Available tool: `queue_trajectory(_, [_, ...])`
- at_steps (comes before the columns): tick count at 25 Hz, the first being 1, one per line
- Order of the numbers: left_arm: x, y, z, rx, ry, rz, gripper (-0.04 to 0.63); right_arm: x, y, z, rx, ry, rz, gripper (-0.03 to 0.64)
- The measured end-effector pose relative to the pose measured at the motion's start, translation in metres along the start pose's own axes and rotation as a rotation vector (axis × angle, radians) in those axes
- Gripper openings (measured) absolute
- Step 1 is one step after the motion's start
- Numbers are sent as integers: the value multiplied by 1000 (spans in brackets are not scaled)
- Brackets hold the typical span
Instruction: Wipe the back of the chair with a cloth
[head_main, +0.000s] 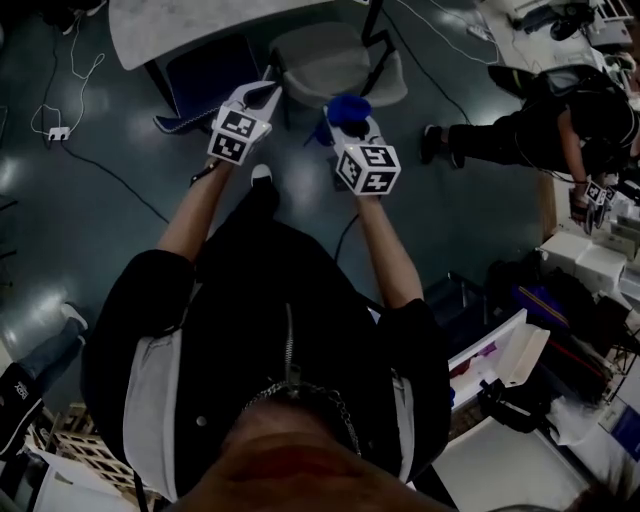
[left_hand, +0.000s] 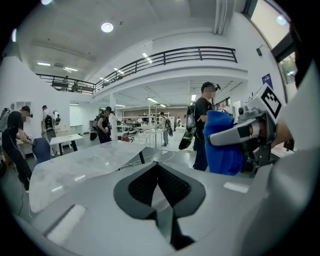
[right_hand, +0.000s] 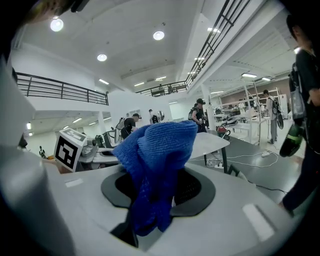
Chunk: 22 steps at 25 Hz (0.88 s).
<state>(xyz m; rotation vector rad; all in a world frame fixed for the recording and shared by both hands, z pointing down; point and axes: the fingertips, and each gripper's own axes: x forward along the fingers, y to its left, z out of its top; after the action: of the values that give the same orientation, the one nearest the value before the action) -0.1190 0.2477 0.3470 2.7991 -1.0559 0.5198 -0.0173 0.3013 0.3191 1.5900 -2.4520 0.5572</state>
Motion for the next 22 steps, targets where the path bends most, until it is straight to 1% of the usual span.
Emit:
queue_trajectory(5, [32, 40, 12, -6, 5, -7, 11, 45, -15, 25, 12, -3, 7, 160])
queue_trajectory(10, [55, 78, 19, -8, 2, -18, 11, 86, -16, 35, 14, 2, 39, 160])
queue_trajectory(15, [68, 95, 17, -4, 14, -43, 11, 106, -19, 36, 33, 7, 20, 161])
queue_trajectory(19, [70, 100, 12, -5, 14, -72, 11, 114, -15, 29, 14, 31, 12, 161])
queue_trajectory(22, [73, 101, 15, -9, 20, -85, 11, 117, -22, 31, 15, 46, 10, 161])
